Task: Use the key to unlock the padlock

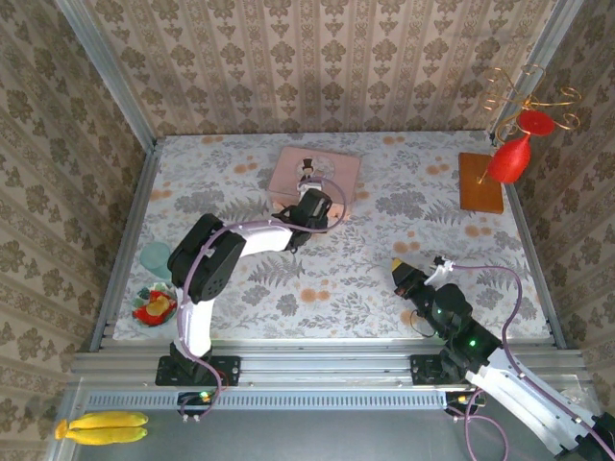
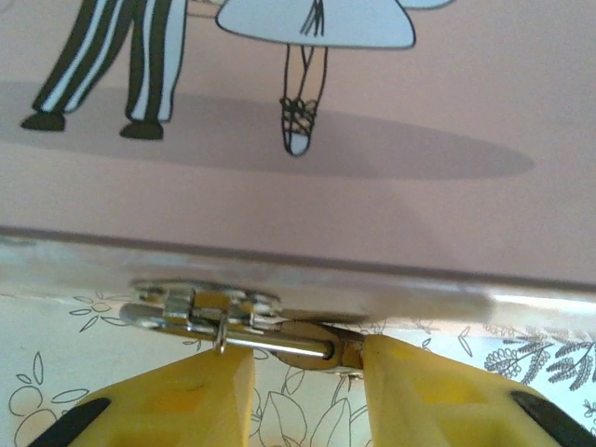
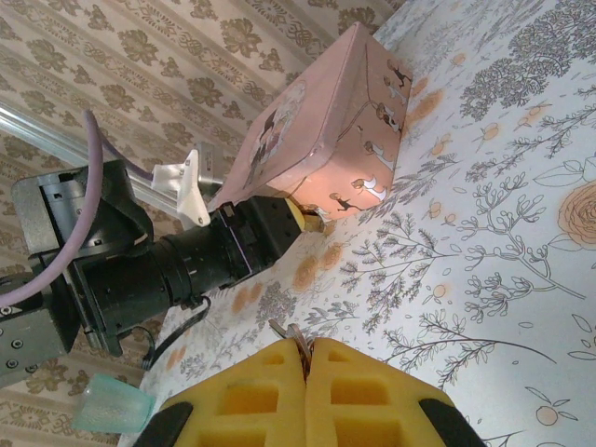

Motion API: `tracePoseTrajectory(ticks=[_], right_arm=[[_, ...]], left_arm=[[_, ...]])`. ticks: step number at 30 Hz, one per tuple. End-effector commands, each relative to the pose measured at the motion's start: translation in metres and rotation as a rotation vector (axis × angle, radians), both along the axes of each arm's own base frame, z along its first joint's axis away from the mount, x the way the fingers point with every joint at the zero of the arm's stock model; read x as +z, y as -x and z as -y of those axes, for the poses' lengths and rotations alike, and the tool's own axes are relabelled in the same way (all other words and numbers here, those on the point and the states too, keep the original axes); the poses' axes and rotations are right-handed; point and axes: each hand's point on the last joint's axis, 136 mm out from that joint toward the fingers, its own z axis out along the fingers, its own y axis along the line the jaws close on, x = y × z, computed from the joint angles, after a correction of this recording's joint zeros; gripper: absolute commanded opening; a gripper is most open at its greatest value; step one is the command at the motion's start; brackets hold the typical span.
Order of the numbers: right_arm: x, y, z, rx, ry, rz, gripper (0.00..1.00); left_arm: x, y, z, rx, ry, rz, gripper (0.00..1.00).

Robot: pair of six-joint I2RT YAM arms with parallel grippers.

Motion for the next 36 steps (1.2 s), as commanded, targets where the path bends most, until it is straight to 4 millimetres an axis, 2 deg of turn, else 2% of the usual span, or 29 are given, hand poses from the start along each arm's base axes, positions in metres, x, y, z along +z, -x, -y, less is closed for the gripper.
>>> tracePoseTrajectory(ticks=[1, 4, 6, 8, 10, 14, 15, 18, 25, 36], right_arm=[[-0.001, -0.002, 0.007, -0.041, 0.0, -0.003, 0.0], [0.0, -0.002, 0.008, -0.042, 0.0, -0.003, 0.0], [0.0, -0.002, 0.008, -0.043, -0.002, -0.001, 0.0], [0.001, -0.002, 0.008, -0.042, -0.004, 0.0, 0.0], [0.0, -0.002, 0.008, -0.046, -0.002, -0.003, 0.0], [0.0, -0.002, 0.008, -0.044, 0.001, -0.002, 0.0], [0.0, -0.002, 0.008, -0.044, -0.001, -0.001, 0.0], [0.002, -0.002, 0.007, -0.043, -0.003, 0.002, 0.0], [0.0, -0.002, 0.007, -0.037, -0.003, 0.0, 0.0], [0.0, -0.002, 0.008, -0.042, 0.001, 0.001, 0.0]], left_arm=[[-0.012, 0.009, -0.025, 0.017, -0.08, -0.004, 0.33], [0.005, 0.015, -0.02, 0.003, -0.051, 0.05, 0.29], [0.017, 0.019, -0.023, 0.014, -0.117, 0.091, 0.29], [0.021, 0.02, -0.029, 0.036, -0.177, 0.099, 0.3], [0.017, 0.018, -0.035, 0.046, -0.158, 0.083, 0.33], [0.011, 0.015, -0.016, -0.034, -0.016, 0.05, 0.54], [0.011, 0.015, -0.012, -0.038, -0.001, 0.043, 0.62], [0.005, 0.011, -0.004, -0.027, 0.054, 0.011, 0.71], [-0.015, -0.001, 0.001, 0.027, 0.19, -0.063, 0.71], [-0.031, -0.024, 0.013, 0.053, 0.324, -0.086, 0.64]])
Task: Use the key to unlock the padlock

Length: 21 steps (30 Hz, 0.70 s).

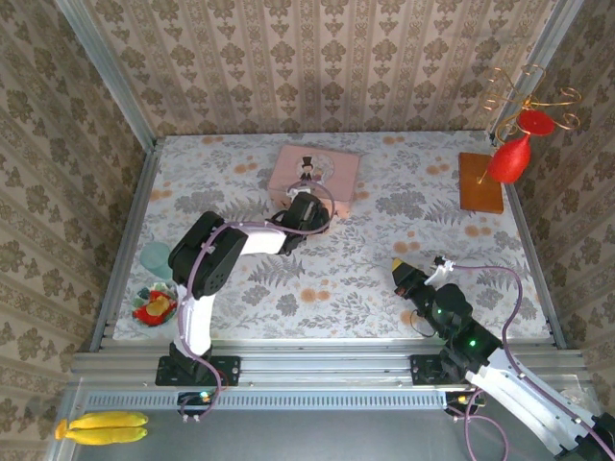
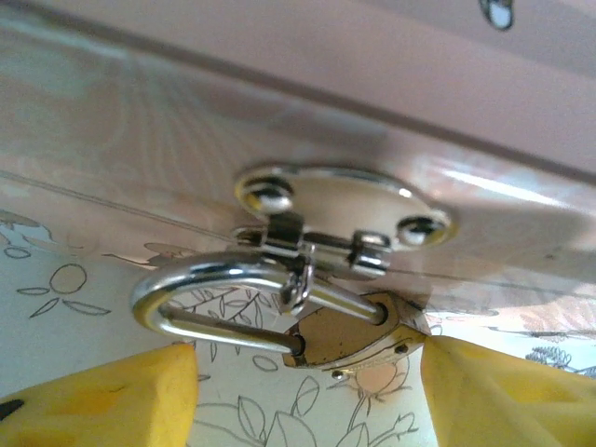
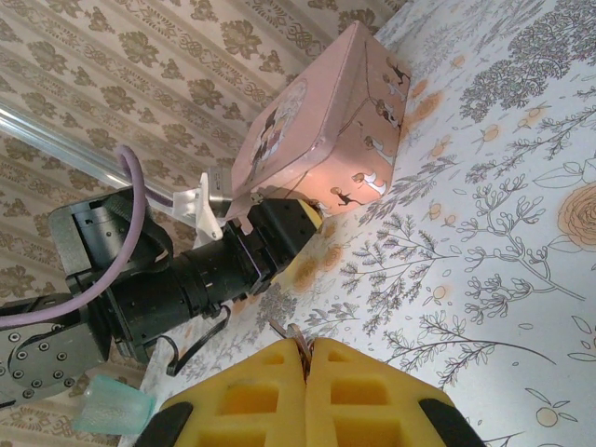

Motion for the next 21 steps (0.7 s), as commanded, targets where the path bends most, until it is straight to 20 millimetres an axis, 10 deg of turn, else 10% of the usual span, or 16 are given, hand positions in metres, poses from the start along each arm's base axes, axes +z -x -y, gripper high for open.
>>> tracePoseTrajectory(ticks=[1, 21], right_arm=[[0.0, -0.002, 0.008, -0.041, 0.0, 0.0, 0.0], [-0.002, -0.002, 0.007, -0.041, -0.004, -0.005, 0.0]], left_arm=[[-0.01, -0.015, 0.017, -0.004, 0.122, -0.029, 0.62], [0.008, 0.003, -0.008, 0.069, -0.008, -0.004, 0.33]])
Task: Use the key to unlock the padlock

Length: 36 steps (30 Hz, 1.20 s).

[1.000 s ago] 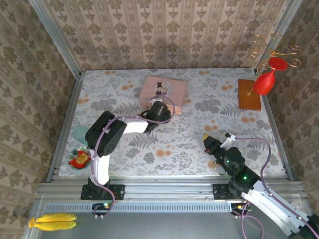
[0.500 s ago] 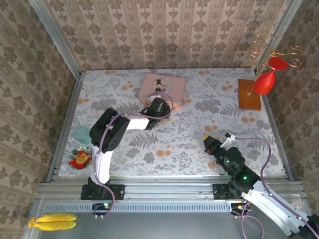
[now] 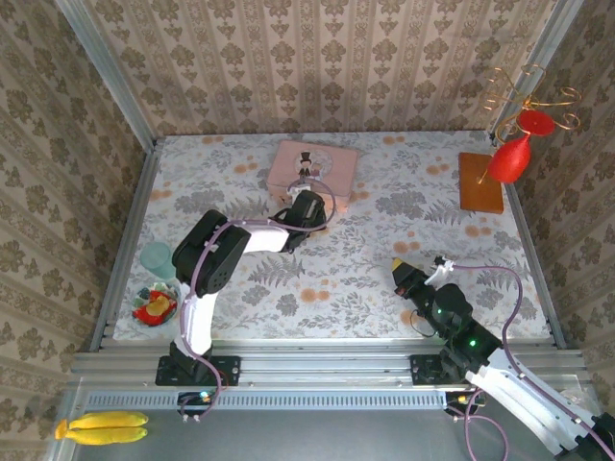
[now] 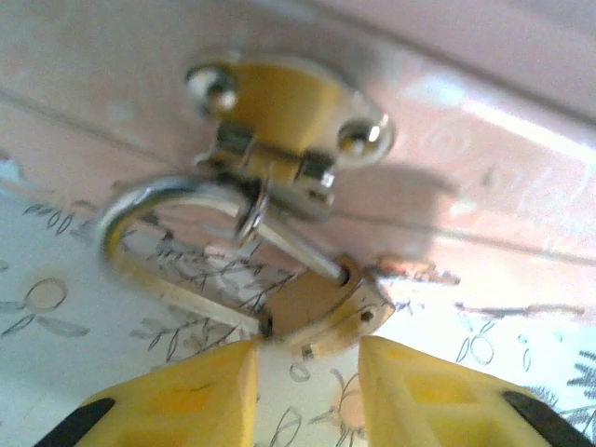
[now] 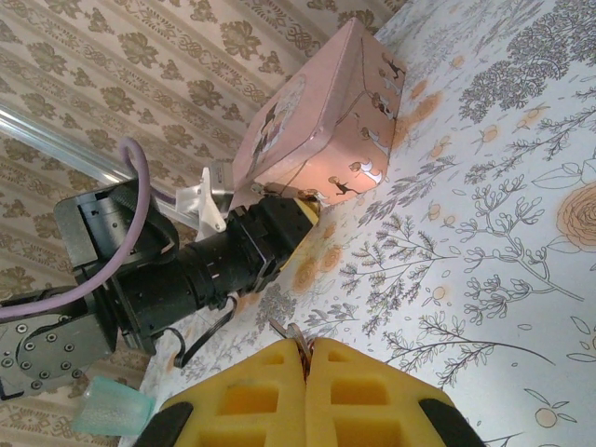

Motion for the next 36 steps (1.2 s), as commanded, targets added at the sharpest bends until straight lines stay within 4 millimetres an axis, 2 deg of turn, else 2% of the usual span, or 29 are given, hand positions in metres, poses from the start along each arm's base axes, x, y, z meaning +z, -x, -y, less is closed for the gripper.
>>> tracePoseTrajectory(ticks=[1, 10, 15, 20, 29, 36], right_arm=[[-0.002, -0.002, 0.007, -0.038, -0.005, -0.005, 0.0], [-0.004, -0.002, 0.007, -0.04, -0.008, -0.006, 0.0], [-0.004, -0.002, 0.007, -0.038, -0.007, -0.005, 0.0], [-0.002, -0.001, 0.007, -0.037, -0.008, -0.003, 0.0], [-0.004, 0.0, 0.01, -0.043, -0.011, -0.004, 0.0], [-0.002, 0.0, 0.01, -0.047, -0.011, 0.0, 0.0]], left_arm=[[0.008, 0.007, -0.01, 0.019, -0.021, 0.0, 0.33], [0.023, 0.023, -0.016, 0.001, -0.085, 0.014, 0.34], [0.014, 0.01, -0.007, 0.013, 0.096, -0.041, 0.51], [0.007, -0.003, -0.003, 0.06, 0.16, -0.067, 0.56], [-0.006, -0.02, 0.006, 0.068, 0.191, -0.091, 0.55], [-0.016, -0.026, 0.002, 0.076, 0.105, -0.102, 0.41]])
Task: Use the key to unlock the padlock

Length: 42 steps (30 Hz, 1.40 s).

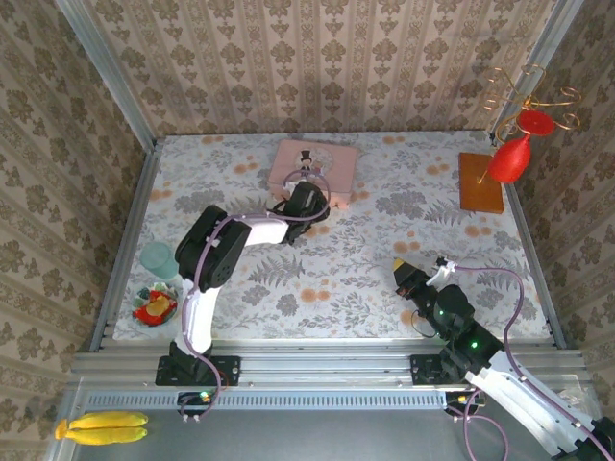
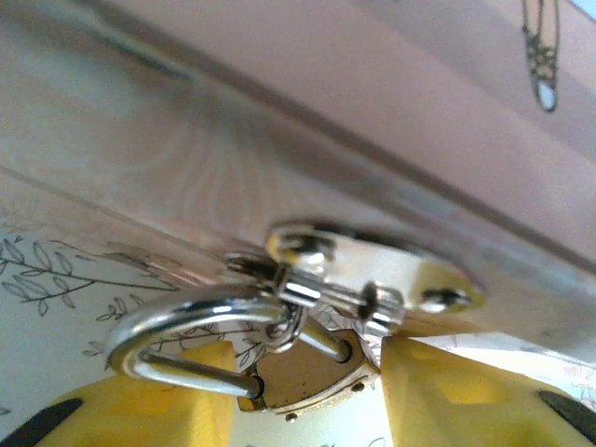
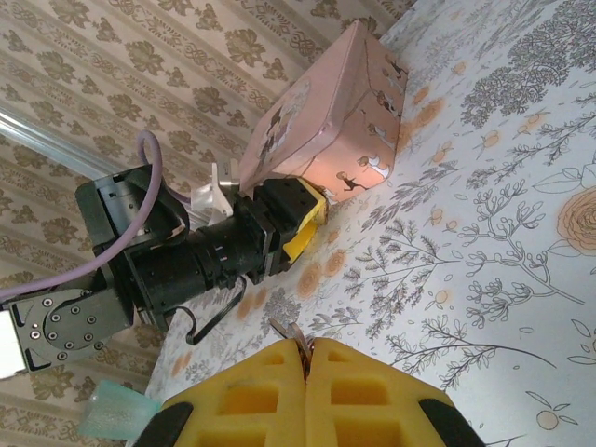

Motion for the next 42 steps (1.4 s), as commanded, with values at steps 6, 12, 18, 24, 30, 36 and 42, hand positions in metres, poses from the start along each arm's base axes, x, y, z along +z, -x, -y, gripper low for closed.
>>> tracePoseTrajectory(ticks=[6, 12, 18, 24, 30, 36, 42], right_arm=[[-0.004, -0.002, 0.008, -0.045, 0.003, -0.011, 0.0], [-0.003, -0.002, 0.009, -0.049, 0.006, -0.007, 0.0], [-0.003, -0.003, 0.01, -0.052, 0.008, -0.007, 0.0], [-0.004, -0.003, 0.01, -0.052, 0.007, -0.007, 0.0], [-0.004, -0.002, 0.009, -0.048, 0.003, -0.008, 0.0], [-0.002, -0.002, 0.009, -0.043, -0.001, -0.008, 0.0], [-0.003, -0.002, 0.009, -0.044, -0.002, -0.01, 0.0]], left_arm=[[-0.017, 0.002, -0.011, 0.0, -0.091, -0.014, 0.32], [0.001, 0.014, -0.012, -0.037, -0.14, 0.041, 0.27], [0.013, 0.033, -0.014, -0.072, -0.141, 0.071, 0.26], [0.014, 0.041, -0.026, -0.06, -0.121, 0.063, 0.26], [0.015, 0.026, -0.017, -0.115, 0.055, 0.09, 0.44], [0.006, 0.011, -0.011, -0.108, 0.097, 0.082, 0.54], [-0.007, -0.003, -0.009, -0.081, 0.108, 0.054, 0.48]])
